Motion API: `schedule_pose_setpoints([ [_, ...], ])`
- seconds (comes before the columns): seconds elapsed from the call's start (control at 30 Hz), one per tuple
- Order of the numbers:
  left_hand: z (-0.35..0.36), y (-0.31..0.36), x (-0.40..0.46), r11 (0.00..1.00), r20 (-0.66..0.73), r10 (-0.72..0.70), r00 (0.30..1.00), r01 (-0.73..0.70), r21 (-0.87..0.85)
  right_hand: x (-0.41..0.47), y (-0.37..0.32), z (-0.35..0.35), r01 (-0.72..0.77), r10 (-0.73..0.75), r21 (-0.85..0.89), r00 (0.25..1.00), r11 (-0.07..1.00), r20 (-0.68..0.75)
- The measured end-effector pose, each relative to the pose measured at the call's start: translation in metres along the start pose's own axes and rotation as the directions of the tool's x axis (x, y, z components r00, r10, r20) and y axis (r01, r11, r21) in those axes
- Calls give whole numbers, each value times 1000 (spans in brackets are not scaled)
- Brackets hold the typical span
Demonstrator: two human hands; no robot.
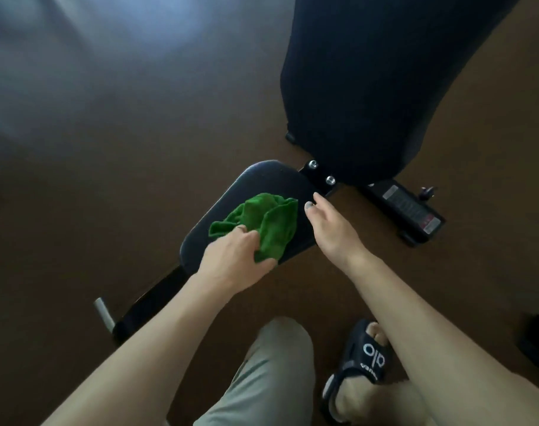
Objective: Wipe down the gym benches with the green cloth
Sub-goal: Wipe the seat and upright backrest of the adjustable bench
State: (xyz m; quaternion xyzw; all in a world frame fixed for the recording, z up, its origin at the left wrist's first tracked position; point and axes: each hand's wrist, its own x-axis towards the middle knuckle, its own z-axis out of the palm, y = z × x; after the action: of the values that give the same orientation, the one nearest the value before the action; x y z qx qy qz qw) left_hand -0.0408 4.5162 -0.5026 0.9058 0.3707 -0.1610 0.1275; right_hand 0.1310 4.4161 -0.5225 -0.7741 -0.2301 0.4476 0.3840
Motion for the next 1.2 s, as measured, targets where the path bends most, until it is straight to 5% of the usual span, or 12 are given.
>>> schedule_pose_setpoints([
  [0.13,43,2,30,991,-198,-24,980,-3,-135,65,40,6,170,-208,-271,971,947,-116],
  [0.23,54,-4,51,994,-355,106,929,-105,24,93,53,18,213,-253,-319,963,923,-88],
  [0.33,69,-5,59,967,-315,250,915,-221,124,98,57,25,217,-237,-207,968,954,-77],
  [0.5,87,2,55,973,-328,229,916,-208,98,96,56,16,172,-173,-25,983,985,-56],
  [0.9,72,39,169,973,-420,174,891,-222,-69,106,52,28,86,-105,-107,977,991,-185],
  [1.1,87,1,98,946,-460,255,850,-318,-65,98,53,30,78,-112,-187,978,979,-177],
  [1.2,93,-22,61,954,-395,255,883,-296,-46,94,47,35,34,-83,-246,979,969,-188],
])
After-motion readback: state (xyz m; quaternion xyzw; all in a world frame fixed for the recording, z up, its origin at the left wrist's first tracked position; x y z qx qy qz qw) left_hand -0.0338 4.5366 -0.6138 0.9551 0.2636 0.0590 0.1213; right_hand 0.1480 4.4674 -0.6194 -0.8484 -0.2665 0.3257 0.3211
